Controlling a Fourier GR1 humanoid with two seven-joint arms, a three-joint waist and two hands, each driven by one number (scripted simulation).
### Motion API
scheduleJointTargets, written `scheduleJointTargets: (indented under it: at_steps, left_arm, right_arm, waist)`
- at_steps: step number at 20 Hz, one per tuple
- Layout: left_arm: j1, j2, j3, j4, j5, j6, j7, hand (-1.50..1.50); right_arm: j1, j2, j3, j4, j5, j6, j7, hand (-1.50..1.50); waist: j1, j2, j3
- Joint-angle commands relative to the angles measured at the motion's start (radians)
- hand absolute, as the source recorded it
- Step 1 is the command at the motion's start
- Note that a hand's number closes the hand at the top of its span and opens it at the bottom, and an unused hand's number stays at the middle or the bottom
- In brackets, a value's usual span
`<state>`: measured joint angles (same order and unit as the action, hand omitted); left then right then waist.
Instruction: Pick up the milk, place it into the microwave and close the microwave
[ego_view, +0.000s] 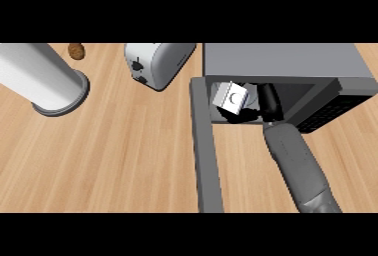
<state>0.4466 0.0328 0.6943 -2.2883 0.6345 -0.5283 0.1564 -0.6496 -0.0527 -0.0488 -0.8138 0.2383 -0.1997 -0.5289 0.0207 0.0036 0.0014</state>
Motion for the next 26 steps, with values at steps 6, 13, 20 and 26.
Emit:
scheduleJointTargets:
  at_steps: [6,13,20,26]
  left_arm:
    - [-0.057,0.044,0.008,0.062,0.004,-0.020,0.002,-1.50]
    - [-0.049,-0.026,-0.045,0.017,-0.039,-0.033,-0.003,-1.50]
    - [-0.106,0.028,-0.033,0.061,-0.032,-0.029,-0.005,-1.50]
    - [-0.130,0.043,-0.046,0.103,-0.039,-0.041,-0.004,-1.50]
  right_arm:
    - [-0.306,-0.056,-0.079,0.367,0.077,-0.160,0.011,1.50]
    - [-0.377,-0.070,-0.122,0.531,0.087,-0.258,-0.043,1.50]
    - [-0.417,-0.145,-0.111,0.573,0.149,-0.437,-0.077,1.50]
    - [-0.410,-0.170,-0.085,0.640,0.200,-0.525,-0.115,1.50]
  waist:
    - [0.030,0.015,-0.001]
    - [0.062,0.026,0.000]
    - [0.090,0.044,0.001]
    - [0.101,0.054,0.002]
